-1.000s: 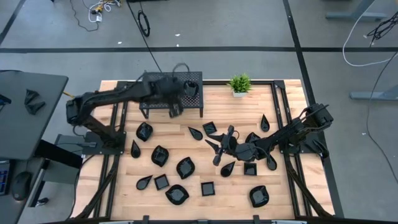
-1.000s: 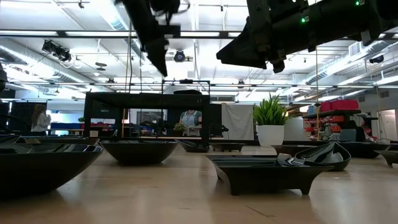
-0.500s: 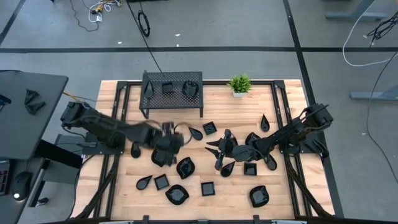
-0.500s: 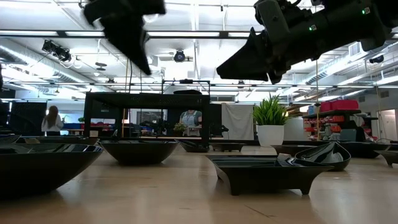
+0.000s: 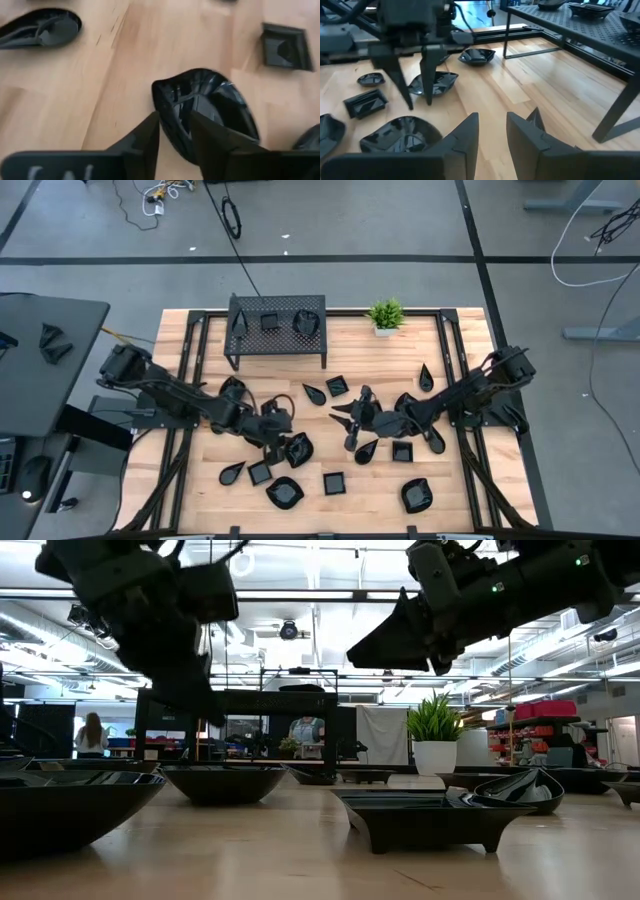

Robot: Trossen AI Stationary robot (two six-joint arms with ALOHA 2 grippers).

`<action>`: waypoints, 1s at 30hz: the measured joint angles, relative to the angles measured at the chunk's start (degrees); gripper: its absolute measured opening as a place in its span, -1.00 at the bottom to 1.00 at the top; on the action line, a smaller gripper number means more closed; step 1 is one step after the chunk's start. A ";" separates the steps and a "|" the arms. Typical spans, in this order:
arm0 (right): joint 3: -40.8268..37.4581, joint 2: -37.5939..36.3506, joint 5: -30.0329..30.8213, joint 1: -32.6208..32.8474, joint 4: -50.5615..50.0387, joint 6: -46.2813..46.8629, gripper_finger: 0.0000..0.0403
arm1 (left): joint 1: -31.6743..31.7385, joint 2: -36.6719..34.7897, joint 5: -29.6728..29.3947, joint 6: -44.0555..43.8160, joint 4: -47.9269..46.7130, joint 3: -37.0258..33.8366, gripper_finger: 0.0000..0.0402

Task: Pick & Place Mini shaped plates
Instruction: Stack the black leaf shaped plate on top of the black leaf shaped plate on the shelf

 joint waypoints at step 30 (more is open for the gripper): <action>0.00 0.00 -0.02 -1.50 -0.02 0.22 -0.49 | 4.50 7.30 7.10 0.83 3.74 0.00 -0.98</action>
